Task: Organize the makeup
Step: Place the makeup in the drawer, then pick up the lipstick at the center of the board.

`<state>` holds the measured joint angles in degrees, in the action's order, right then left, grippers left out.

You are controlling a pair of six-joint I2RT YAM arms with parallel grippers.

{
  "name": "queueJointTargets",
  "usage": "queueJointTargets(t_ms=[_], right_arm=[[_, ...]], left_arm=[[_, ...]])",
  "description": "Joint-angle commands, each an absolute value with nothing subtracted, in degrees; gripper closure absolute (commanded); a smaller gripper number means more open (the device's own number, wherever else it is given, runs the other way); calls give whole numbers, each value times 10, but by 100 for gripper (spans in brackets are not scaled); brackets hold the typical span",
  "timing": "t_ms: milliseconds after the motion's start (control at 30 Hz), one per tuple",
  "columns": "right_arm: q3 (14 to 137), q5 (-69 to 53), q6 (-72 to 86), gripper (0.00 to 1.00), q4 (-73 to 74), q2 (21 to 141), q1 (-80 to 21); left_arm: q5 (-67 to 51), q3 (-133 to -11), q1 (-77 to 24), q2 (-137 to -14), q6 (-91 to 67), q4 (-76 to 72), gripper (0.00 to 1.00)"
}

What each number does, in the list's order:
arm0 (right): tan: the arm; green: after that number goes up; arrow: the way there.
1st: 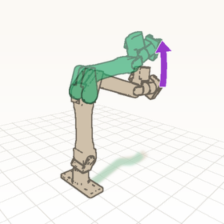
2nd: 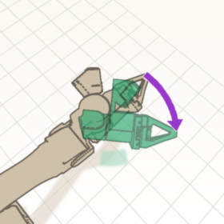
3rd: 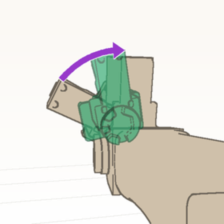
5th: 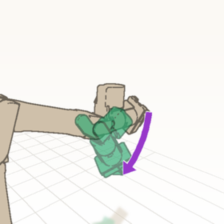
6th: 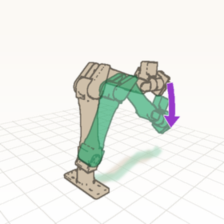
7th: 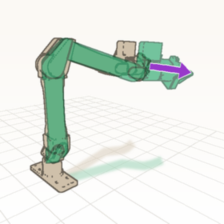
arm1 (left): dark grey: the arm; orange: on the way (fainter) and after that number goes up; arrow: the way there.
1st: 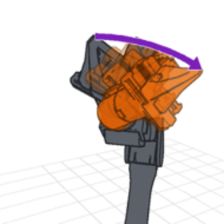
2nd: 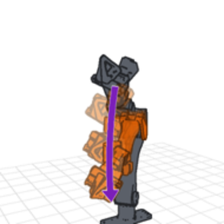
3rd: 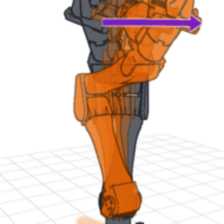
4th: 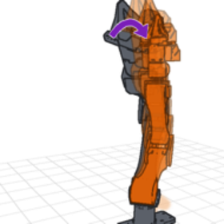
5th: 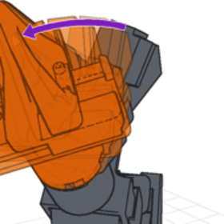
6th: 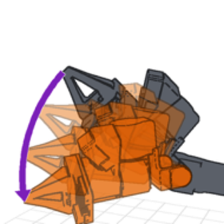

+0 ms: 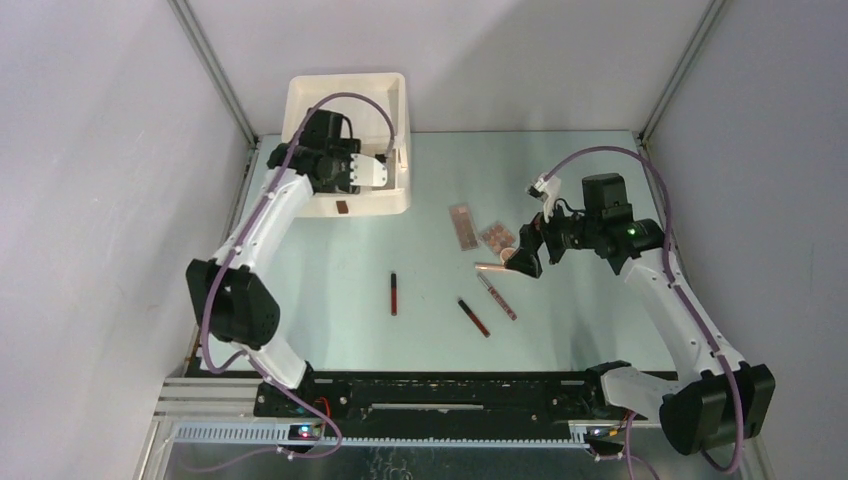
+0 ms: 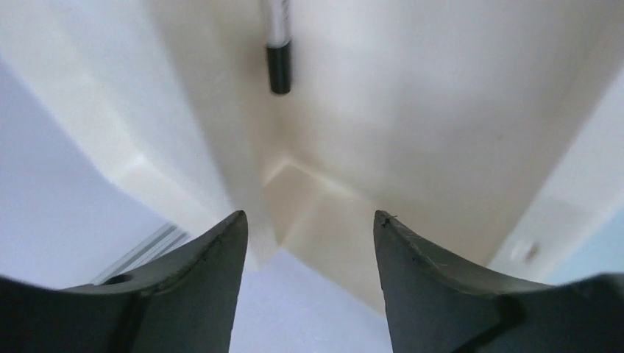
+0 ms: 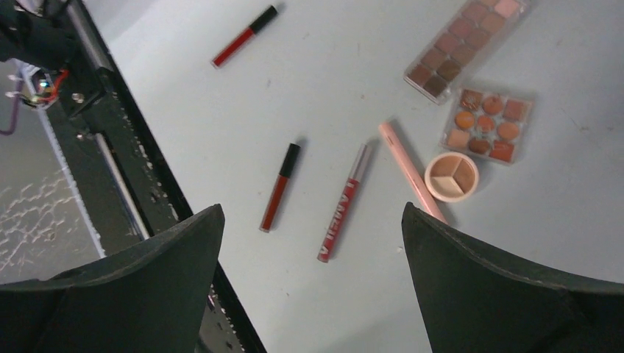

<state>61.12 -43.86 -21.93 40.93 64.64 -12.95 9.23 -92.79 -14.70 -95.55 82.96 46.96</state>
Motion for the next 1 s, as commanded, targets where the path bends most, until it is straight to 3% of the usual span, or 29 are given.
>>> queueJointTargets(t_ms=[0, 333, 667, 967], right_arm=[[611, -374, -222, 0, 400, 674, -150], [608, -198, -250, 7, 429, 777, -275], [583, -105, -259, 15, 419, 886, -344], [562, -41, -245, 27, 397, 932, -380]], left_arm=[[46, -941, -136, -861, 804, 448, 29], [-30, -745, -130, -635, 659, 258, 1], [-115, -609, -130, -476, 333, 193, 0], [-157, -540, -131, -417, 246, 168, 0]])
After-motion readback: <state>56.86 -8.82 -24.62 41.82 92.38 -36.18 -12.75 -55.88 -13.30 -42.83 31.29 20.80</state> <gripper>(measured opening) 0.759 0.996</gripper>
